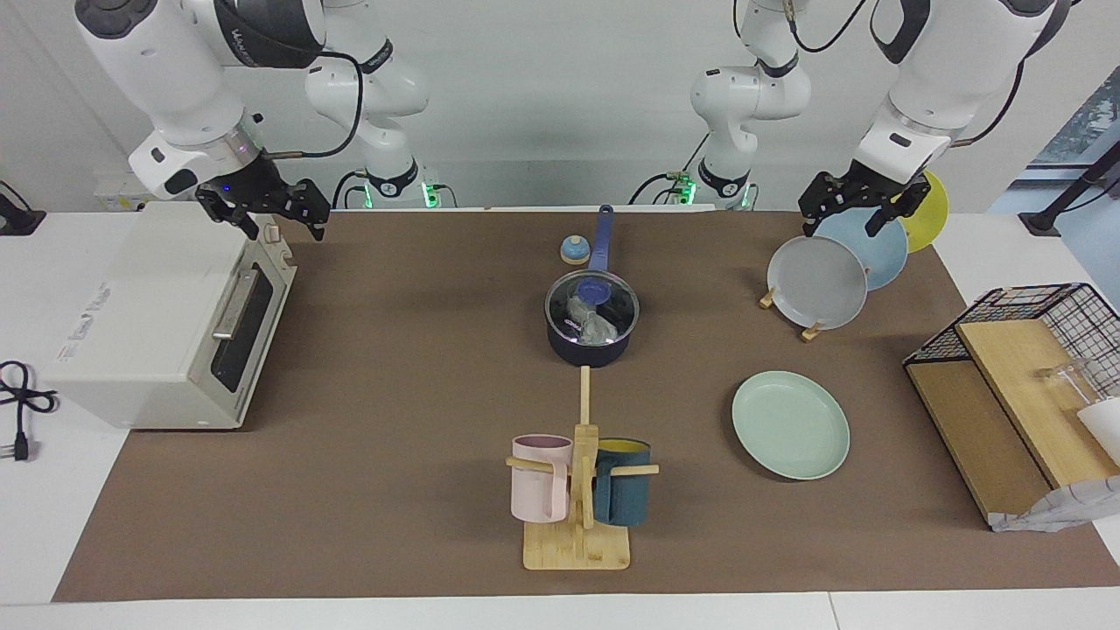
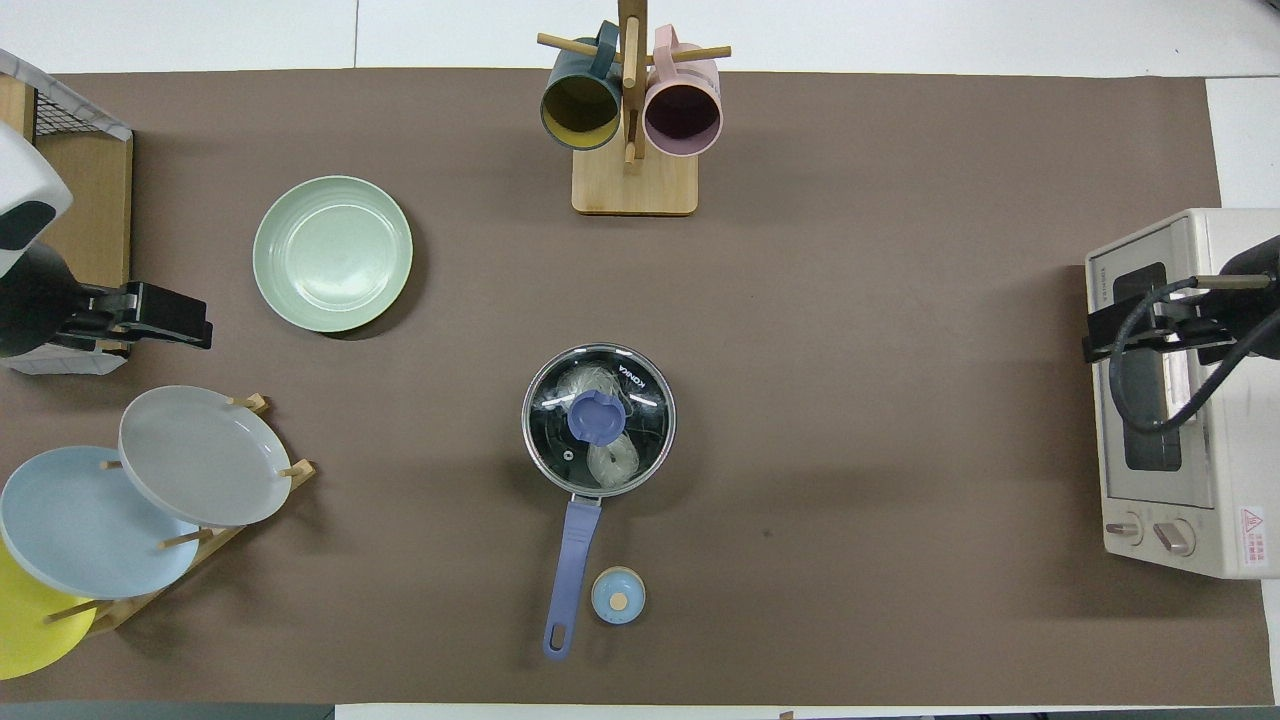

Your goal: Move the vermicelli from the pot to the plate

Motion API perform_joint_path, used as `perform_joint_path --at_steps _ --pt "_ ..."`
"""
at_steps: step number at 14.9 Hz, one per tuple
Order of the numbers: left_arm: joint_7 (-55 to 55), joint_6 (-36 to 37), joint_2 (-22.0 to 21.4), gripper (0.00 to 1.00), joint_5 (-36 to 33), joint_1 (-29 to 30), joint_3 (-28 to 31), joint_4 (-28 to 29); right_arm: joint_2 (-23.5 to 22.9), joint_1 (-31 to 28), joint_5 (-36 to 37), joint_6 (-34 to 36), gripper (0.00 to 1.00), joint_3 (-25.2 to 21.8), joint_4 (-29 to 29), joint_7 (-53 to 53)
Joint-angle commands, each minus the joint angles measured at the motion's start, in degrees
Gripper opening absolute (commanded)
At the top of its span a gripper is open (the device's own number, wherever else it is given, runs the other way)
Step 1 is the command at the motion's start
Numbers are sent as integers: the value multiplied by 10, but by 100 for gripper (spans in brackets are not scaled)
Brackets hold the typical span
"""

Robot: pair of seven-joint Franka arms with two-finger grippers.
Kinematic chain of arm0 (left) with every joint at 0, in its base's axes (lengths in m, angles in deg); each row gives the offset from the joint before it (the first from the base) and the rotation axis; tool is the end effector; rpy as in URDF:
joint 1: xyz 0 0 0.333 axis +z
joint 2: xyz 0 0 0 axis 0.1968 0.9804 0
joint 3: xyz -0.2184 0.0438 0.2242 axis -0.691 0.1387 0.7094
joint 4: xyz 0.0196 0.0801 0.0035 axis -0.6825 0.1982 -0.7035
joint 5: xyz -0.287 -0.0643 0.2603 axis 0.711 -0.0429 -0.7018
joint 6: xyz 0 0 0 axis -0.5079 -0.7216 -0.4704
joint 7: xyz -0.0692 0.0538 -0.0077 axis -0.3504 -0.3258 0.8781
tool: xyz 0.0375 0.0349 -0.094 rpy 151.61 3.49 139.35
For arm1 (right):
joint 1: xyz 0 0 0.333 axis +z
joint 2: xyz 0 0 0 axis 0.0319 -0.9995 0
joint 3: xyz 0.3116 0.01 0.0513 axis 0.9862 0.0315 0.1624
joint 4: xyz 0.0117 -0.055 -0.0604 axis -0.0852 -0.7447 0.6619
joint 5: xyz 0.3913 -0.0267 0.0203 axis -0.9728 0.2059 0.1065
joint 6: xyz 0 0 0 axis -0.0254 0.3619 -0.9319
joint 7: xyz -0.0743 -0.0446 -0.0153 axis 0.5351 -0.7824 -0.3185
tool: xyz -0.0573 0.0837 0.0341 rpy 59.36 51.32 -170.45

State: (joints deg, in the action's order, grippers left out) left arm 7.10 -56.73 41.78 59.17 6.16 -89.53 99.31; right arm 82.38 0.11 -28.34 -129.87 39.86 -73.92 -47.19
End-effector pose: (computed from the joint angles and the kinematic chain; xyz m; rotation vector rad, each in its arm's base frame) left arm 0.5284 -0.0794 0.6206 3.1199 -0.1164 -0.0659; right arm 0.5343 -0.0024 0.5971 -3.1269 0.0718 0.2002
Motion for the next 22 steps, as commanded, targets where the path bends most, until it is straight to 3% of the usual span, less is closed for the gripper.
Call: perform_joint_path --at_steps 1,8,11,15,17,21,22 --pt "0 -7 -7 100 -8 6 -5 8 7 3 13 -9 100 -1 -13 11" --pt "0 -7 -7 100 -8 6 -5 8 10 1 1 -11 100 4 -11 15" --pt "0 -8 -7 100 -8 6 -5 8 7 2 -27 -22 100 58 8 -19" --pt "1 -7 -7 100 -8 7 -5 8 0 68 -26 -27 100 77 15 -126" --pt "1 -8 -7 100 -8 7 -5 8 -30 107 -30 -28 100 78 43 -206" --pt "2 -8 -7 100 -8 5 -5 9 -152 238 -11 -43 100 78 150 -367" --pt "2 -8 -7 100 -8 5 -5 9 -169 256 -3 -58 100 78 155 -401"
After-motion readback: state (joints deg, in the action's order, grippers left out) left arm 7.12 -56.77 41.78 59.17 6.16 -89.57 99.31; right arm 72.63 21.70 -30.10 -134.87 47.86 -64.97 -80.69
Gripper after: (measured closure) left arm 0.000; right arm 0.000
